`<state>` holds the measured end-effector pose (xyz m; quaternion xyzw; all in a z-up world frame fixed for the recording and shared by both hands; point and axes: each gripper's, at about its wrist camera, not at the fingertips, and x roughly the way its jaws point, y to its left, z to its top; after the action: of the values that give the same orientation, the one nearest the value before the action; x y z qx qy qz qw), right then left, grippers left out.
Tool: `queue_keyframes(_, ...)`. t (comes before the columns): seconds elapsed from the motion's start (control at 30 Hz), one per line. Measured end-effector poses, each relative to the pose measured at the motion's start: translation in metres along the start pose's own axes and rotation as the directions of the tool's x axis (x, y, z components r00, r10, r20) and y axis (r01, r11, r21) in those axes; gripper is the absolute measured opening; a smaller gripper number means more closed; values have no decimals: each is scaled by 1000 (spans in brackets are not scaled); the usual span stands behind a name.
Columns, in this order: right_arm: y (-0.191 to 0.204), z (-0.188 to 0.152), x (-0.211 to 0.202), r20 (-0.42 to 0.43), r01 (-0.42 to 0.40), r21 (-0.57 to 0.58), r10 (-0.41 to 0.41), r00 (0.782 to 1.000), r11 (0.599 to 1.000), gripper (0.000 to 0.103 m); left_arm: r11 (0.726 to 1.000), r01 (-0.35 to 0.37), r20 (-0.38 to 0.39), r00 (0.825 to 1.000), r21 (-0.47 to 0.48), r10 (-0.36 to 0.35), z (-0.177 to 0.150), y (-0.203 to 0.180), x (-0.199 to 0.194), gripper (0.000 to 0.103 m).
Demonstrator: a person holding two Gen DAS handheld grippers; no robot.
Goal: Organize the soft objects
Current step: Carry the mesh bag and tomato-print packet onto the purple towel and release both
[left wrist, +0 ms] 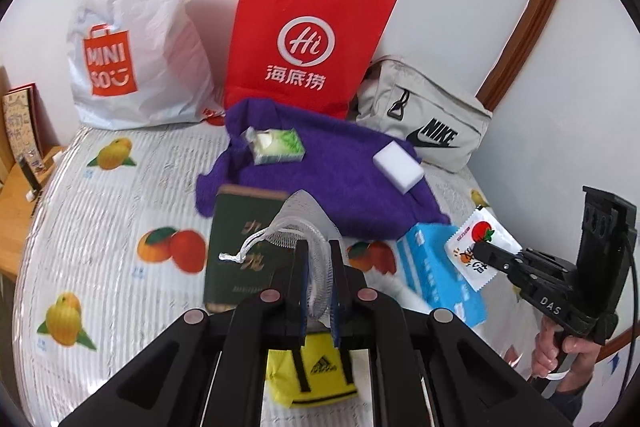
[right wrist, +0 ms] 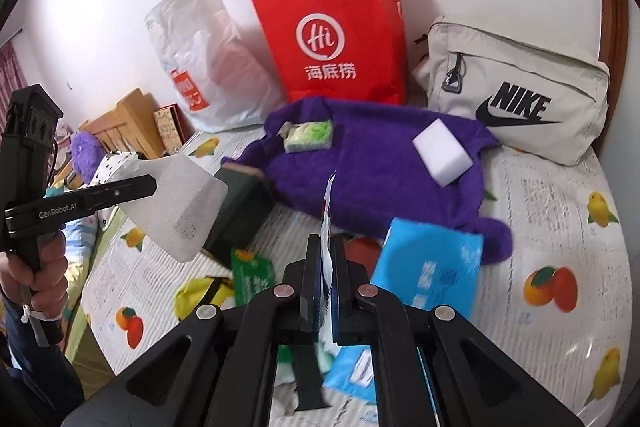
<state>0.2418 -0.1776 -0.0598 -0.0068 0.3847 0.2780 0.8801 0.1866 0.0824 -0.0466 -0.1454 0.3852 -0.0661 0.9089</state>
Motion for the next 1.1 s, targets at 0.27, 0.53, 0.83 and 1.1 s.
queue_keyframes(0.27,-27,29,18,6,52,51,-52,999,997,5,999,25,9,1000,33,-25,41,-8,26,8)
queue_keyframes(0.53,-56,51,58,-41,115,85,-112,993,990,5,1000,-7,-28,1000,21,8,68,3,72,8)
queue_keyframes(0.83,-73,62,103,-78,100,103,-92,993,990,5,1000,16,-67,998,10,-15,90,6,110,8)
queue_keyframes(1.1,-78,60,134,-150,82,91,-68,986,992,6,1000,4,-133,991,-14,-6,95,17,155,8)
